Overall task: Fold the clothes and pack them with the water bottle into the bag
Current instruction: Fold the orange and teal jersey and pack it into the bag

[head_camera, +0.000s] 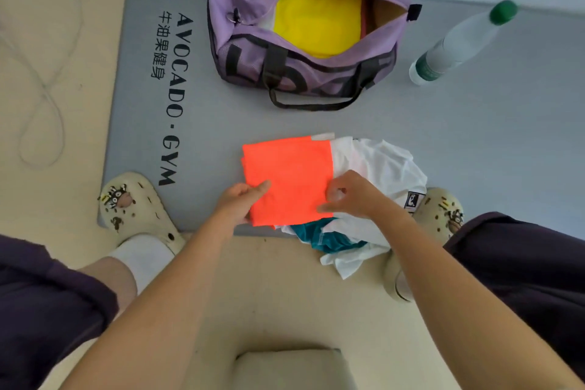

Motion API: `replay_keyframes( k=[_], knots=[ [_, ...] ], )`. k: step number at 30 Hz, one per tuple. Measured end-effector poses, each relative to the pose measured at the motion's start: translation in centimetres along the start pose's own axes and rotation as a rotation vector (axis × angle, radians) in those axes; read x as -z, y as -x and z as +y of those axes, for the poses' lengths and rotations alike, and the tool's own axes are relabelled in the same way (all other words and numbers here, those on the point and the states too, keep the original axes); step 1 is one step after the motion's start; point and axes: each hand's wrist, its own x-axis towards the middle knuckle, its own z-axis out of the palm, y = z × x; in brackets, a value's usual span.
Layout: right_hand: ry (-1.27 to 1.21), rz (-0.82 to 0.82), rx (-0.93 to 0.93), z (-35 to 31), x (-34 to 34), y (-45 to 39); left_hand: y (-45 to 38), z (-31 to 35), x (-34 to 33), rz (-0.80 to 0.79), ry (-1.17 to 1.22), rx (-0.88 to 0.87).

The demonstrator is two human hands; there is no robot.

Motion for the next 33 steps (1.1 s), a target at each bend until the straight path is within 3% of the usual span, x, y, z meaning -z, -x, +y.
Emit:
replay_keyframes(
  k=[3, 5, 8, 11, 15, 18, 22, 24, 27, 31, 33],
  knots=[
    [-0.100, 0.290, -0.145, 0.0, -0.7, -0.7, -0.7, 0.5, -1.2, 0.223, 0.087, -0.053],
    [-0.216, 0.430, -0.281, -0.1, -1.0, -1.0, -1.2, 1.1, -1.9, 0.283, 0.182, -0.045],
    [-0.375, 0.413, -0.388, -0.6, -1.5, -1.5, -1.8, 1.6, -2.5, 0.228, 0.239, 0.067],
    [-0.415, 0.383, -0.425, -0.7, -1.6, -1.9, -1.9, 1.9, -1.8, 0.095, 0.294, 0.014],
    [-0.300, 0.490, -0.392, -1.1, -1.1, -2.1, -2.0, 1.8, 0.2, 0.109, 0.243, -0.190],
    [-0.128, 0.685, -0.138, -1.9, -0.2, -2.8, -3.1, 2.2, 0.9, 0.092, 0.186, -0.173],
    [0.047, 0.528, 0.085, -3.8, 1.7, -5.3, -4.7, 3.8, 0.7, 0.212, 0.122, -0.147],
    [0.192, 0.393, 0.038, -4.6, 2.6, -6.7, -5.4, 4.4, 0.3, 0.278, 0.074, -0.149],
    [0.430, 0.234, -0.025, -5.5, 4.3, -8.7, -6.1, 5.0, -0.1, 0.231, 0.029, -0.169],
    [0.166, 0.387, 0.024, -5.8, 5.6, -9.8, -6.4, 5.1, 0.7, 0.060, 0.299, -0.135],
    [0.235, 0.383, -0.013, -5.7, 5.2, -9.8, -6.2, 5.1, 1.1, -0.034, 0.385, -0.124]
  ],
)
